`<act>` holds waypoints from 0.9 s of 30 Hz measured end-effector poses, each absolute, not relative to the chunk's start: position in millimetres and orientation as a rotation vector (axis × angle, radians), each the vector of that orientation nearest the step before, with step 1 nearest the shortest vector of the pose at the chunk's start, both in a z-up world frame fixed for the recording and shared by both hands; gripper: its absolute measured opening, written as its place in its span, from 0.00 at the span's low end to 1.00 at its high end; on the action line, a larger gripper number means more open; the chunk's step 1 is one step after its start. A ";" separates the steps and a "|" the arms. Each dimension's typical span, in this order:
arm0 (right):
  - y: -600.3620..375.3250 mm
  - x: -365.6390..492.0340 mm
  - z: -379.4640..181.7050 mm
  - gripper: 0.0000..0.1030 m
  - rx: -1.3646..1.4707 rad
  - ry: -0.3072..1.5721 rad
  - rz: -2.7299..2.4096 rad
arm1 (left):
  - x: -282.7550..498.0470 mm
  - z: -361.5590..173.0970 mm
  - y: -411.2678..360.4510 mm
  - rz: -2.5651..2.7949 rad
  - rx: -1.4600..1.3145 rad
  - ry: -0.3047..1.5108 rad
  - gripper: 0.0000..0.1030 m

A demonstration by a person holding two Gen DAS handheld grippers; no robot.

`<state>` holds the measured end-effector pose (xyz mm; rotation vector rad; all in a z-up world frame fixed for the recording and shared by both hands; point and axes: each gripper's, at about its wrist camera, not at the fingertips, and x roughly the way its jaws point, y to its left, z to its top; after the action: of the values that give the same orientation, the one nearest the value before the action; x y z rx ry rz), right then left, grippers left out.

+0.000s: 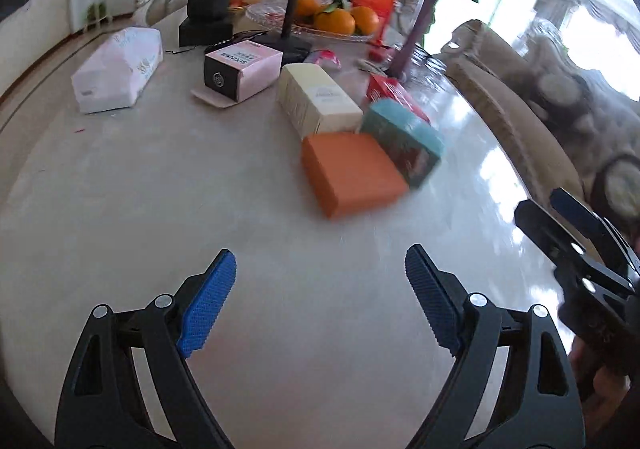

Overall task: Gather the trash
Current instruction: 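Grasp the orange box with left tool while right tool grasps the teal box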

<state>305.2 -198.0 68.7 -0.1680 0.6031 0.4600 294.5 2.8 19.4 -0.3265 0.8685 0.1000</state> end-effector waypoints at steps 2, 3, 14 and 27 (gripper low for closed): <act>-193.0 329.5 66.0 0.73 -0.190 0.624 0.482 | 316.9 15.8 -4.8 0.112 -0.342 0.878 0.82; -191.5 341.6 64.0 0.73 -0.194 0.640 0.492 | 324.4 14.1 -7.4 0.115 -0.347 0.886 0.82; -168.9 427.8 41.0 0.73 -0.364 0.775 0.658 | 372.9 -8.4 -13.5 0.156 -0.402 0.934 0.82; -162.6 432.0 41.8 0.73 -0.458 0.779 0.791 | 385.7 -8.4 -6.2 0.157 -0.216 0.976 0.89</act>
<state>432.0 -162.6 41.8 -0.4578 0.7787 0.7911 385.7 -6.2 -8.4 -0.2163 0.9760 0.1570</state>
